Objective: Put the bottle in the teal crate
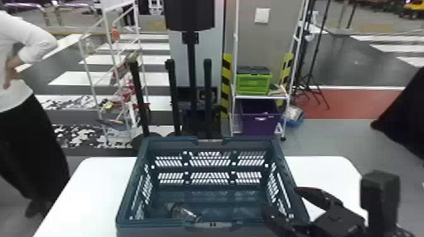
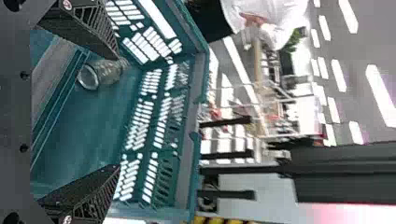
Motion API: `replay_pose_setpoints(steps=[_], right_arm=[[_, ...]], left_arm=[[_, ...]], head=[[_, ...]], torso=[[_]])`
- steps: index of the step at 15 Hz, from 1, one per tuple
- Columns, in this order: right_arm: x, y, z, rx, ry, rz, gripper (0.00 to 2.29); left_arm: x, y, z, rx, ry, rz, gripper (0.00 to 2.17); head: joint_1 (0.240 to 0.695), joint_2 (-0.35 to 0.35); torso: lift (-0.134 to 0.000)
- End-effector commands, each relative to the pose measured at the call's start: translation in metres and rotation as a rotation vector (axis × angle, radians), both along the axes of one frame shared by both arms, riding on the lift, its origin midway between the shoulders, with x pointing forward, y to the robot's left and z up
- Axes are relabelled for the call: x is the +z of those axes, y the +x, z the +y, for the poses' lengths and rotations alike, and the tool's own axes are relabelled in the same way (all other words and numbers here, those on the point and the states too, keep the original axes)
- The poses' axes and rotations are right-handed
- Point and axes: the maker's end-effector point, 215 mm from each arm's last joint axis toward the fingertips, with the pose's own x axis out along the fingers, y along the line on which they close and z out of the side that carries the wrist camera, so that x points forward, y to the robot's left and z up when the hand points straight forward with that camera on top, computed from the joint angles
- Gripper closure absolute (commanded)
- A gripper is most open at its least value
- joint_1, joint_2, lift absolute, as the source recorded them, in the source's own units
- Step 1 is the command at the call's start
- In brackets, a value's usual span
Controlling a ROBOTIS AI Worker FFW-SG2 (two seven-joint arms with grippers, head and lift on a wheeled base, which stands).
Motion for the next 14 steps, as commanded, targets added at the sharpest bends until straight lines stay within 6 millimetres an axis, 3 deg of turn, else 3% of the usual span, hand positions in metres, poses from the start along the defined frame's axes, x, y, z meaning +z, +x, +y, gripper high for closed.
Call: replay_pose_setpoints(steps=[1,4,8,11,14], right_arm=[[0.008,-0.014,-0.006,-0.028,0.059,-0.161,0.07],[0.016,-0.042,-0.021,-0.109,0.137,-0.325,0.07],[0.011,-0.080,-0.034,-0.248,0.169,-0.408,0.07],[-0.004,-0.108,-0.032,-0.335,0.139,-0.385,0.07],[-0.040,-0.123,-0.023,-0.406,0.086,-0.268,0.07]], left_arm=[[0.001,-0.001,-0.001,-0.004,0.000,0.001,0.18],[0.002,-0.001,-0.007,-0.017,0.005,-0.001,0.18],[0.004,-0.001,-0.014,-0.032,-0.002,-0.003,0.18],[0.003,-0.002,-0.016,-0.037,-0.004,-0.001,0.18],[0.007,0.001,-0.018,-0.039,-0.003,-0.007,0.18]], head=[[0.499,0.000],[0.499,0.000],[0.499,0.000],[0.499,0.000],[0.499,0.000]], torso=[[0.000],[0.000],[0.000],[0.000],[0.000]])
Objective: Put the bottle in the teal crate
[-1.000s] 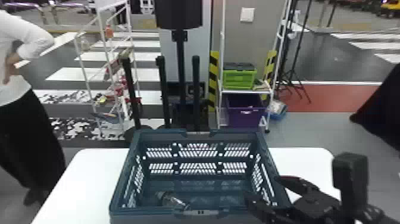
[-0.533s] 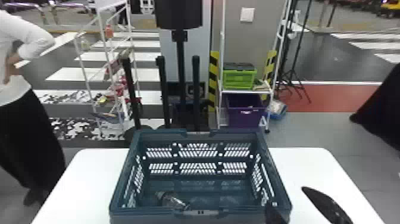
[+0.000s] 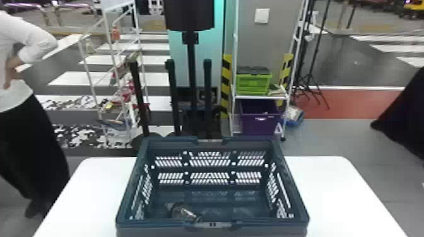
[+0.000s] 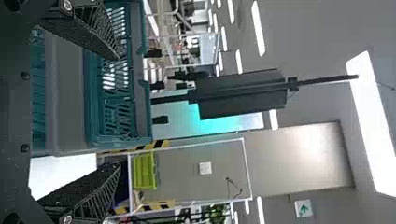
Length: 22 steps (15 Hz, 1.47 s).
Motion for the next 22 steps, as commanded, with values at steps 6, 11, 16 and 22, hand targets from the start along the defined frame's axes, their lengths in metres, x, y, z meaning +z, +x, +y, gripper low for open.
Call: replay_pose_setpoints(steps=[6,11,16,22], right_arm=[[-0.031,-0.022,0.008,0.015,-0.027,0.078,0.07],[-0.025,-0.027,-0.004,0.016,-0.025,0.051,0.06],[-0.029,-0.030,-0.013,0.003,-0.038,0.064,0.06],[-0.029,-0.032,-0.017,-0.002,-0.045,0.066,0.06]], left_arm=[[0.002,0.006,-0.002,-0.002,0.004,0.007,0.18],[0.002,0.006,-0.002,0.003,-0.001,0.004,0.18],[0.000,0.007,0.001,0.010,-0.006,0.010,0.18],[-0.001,0.006,0.000,0.007,-0.004,0.011,0.18]], head=[[0.499,0.000],[0.499,0.000],[0.499,0.000],[0.499,0.000]], torso=[[0.000],[0.000],[0.000],[0.000]])
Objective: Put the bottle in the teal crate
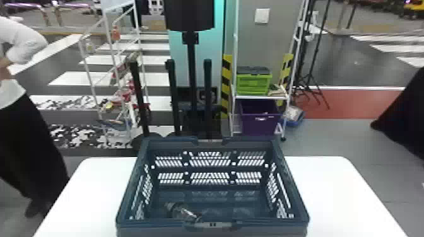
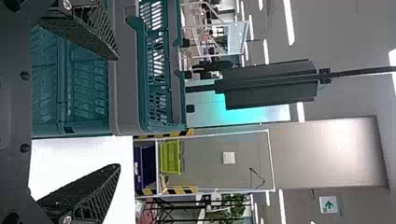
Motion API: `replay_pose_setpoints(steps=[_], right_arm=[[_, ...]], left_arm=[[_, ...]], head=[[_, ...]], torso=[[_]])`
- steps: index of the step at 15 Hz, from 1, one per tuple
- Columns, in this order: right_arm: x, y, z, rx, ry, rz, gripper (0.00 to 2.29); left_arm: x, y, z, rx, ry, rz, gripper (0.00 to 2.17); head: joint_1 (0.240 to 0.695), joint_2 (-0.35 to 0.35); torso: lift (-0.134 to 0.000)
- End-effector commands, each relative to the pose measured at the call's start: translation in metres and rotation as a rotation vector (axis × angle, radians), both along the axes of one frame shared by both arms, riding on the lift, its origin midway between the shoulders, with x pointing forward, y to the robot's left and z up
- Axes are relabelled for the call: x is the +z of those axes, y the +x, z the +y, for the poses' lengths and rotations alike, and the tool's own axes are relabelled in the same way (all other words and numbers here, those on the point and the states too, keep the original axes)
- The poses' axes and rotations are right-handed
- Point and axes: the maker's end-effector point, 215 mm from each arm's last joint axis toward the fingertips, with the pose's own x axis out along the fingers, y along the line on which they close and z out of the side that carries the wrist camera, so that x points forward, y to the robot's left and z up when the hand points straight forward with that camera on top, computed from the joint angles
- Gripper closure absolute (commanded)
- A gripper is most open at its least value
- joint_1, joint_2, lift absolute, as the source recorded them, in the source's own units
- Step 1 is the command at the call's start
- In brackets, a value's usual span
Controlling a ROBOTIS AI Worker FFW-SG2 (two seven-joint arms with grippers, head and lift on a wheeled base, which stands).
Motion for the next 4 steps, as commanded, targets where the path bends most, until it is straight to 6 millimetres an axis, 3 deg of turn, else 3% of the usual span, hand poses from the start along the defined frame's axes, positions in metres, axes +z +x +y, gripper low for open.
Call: replay_pose_setpoints(steps=[1,4], right_arm=[[0.0000,-0.0009,0.0005,0.003,-0.001,0.001,0.06],[-0.0034,-0.0021,0.0025,0.015,-0.009,0.014,0.06]], left_arm=[[-0.0004,-0.0007,0.0000,0.000,0.000,0.001,0.18],[-0.0025,-0.0016,0.0002,0.000,0.001,0.007,0.18]], head=[[0.499,0.000],[0.499,0.000]], torso=[[0.000],[0.000]])
